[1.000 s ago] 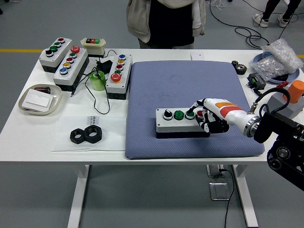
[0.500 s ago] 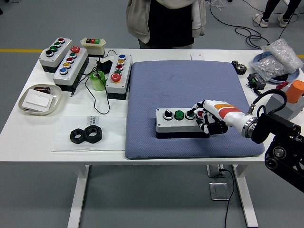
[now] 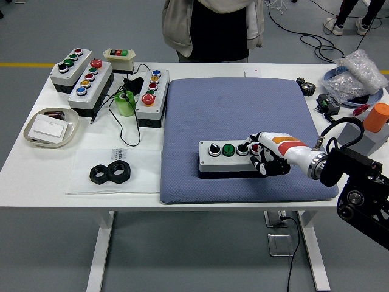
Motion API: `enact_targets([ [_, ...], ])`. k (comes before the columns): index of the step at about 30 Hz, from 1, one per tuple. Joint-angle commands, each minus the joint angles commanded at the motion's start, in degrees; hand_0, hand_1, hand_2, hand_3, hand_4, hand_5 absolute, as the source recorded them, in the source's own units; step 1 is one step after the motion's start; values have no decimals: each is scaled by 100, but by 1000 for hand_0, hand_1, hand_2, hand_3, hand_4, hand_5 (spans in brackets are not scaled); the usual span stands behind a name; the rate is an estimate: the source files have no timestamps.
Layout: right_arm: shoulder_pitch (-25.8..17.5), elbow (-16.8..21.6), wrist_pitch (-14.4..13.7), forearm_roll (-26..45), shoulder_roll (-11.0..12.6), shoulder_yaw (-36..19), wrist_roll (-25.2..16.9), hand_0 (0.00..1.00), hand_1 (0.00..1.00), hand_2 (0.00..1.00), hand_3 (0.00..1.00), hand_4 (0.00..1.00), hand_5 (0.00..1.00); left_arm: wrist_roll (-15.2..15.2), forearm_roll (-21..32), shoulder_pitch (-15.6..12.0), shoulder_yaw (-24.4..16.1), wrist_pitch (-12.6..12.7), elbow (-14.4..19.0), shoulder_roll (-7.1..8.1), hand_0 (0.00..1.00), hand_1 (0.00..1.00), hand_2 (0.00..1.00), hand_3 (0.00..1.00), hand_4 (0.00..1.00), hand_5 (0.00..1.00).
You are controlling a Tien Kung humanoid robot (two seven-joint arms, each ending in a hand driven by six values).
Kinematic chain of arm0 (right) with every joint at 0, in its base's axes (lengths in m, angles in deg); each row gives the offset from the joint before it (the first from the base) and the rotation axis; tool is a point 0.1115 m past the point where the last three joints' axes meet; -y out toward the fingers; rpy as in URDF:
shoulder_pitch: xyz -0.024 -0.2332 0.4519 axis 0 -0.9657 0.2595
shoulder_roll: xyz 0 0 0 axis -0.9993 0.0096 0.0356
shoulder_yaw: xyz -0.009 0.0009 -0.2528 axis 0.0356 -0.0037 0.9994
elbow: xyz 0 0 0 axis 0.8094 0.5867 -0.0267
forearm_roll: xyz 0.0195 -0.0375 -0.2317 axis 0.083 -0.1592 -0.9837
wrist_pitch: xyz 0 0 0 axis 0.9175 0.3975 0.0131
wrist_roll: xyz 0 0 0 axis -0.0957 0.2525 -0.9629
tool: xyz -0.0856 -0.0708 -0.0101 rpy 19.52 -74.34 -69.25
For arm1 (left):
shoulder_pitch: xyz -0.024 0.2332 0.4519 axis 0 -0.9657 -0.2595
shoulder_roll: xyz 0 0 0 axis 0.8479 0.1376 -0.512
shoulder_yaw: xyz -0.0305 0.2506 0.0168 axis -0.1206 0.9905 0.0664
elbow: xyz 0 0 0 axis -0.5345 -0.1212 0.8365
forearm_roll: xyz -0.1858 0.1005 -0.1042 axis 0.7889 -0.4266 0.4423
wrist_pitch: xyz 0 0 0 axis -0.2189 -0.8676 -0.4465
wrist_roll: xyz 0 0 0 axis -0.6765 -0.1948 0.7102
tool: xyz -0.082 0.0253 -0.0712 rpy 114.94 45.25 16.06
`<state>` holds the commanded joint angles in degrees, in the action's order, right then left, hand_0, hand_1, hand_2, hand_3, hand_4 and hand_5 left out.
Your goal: Pick up the button,place it on the desk,press the button,press the button
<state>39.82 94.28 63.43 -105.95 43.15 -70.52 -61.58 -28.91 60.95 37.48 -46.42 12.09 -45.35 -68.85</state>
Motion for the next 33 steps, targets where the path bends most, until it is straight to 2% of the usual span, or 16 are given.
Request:
enact_targets([
  [6, 6, 167, -208, 29, 35, -271, -7, 133, 2, 102, 710, 506, 2, -1, -16, -10, -7, -4, 0, 5, 746, 782, 856, 773, 543, 998],
  [7, 5, 192, -236, 56, 41, -316, -10, 226, 21, 157, 766, 601, 2, -1, -16, -11, -7, -4, 0, 5, 746, 782, 856, 773, 542, 998],
  [9, -5, 219, -306, 118, 55, -403, -19, 226, 21, 157, 766, 601, 2, 3, -2, -9, 5, -3, 2, 7, 746, 782, 856, 773, 542, 998],
  [12, -30, 191, -431, 242, 68, -576, -19, 226, 21, 157, 766, 601, 2, 9, 24, -2, 25, -2, 3, 10, 746, 782, 856, 773, 542, 998],
  [13, -31, 188, -439, 248, 69, -585, -19, 331, 99, 218, 787, 617, 2, 9, 26, -2, 26, -2, 3, 10, 746, 782, 856, 773, 544, 998],
  [18, -100, -75, -553, 371, 76, -892, -30, 331, 99, 218, 787, 617, 2, 15, 55, 8, 45, 1, 5, 9, 746, 782, 856, 773, 544, 998],
  [19, -135, -156, -568, 421, 79, -984, -51, 516, 370, 441, 791, 522, 2, 16, 64, 8, 50, 3, 6, 8, 746, 782, 856, 772, 542, 998],
  [24, -227, -373, -771, 770, 79, -1220, -192, 516, 370, 441, 791, 522, 2, 14, 60, 8, 43, 1, 5, 5, 746, 782, 856, 772, 542, 998],
  [25, -245, -447, -869, 936, 72, -1276, -254, 823, 693, 703, 805, 525, 2, 15, 59, 7, 40, 1, 3, 2, 746, 782, 856, 773, 541, 998],
  [27, -258, -504, -977, 1336, 66, -1317, -301, 823, 693, 703, 805, 525, 2, 15, 58, 7, 38, 2, 2, 0, 746, 782, 856, 773, 541, 998],
  [30, -316, -704, -1313, 1978, 41, -1492, -421, 823, 693, 703, 805, 525, 2, 19, 66, 10, 43, 3, 0, 0, 746, 782, 856, 773, 541, 998],
  [31, -329, -754, -1408, 2201, 35, -1535, -428, 868, 764, 783, 801, 529, 2, 20, 69, 12, 45, 4, 0, 0, 746, 783, 855, 771, 542, 998],
  [33, -359, -851, -1664, 2685, 24, -1626, -442, 868, 764, 783, 801, 529, 2, 23, 78, 15, 50, 6, 1, -1, 746, 783, 855, 771, 542, 998],
])
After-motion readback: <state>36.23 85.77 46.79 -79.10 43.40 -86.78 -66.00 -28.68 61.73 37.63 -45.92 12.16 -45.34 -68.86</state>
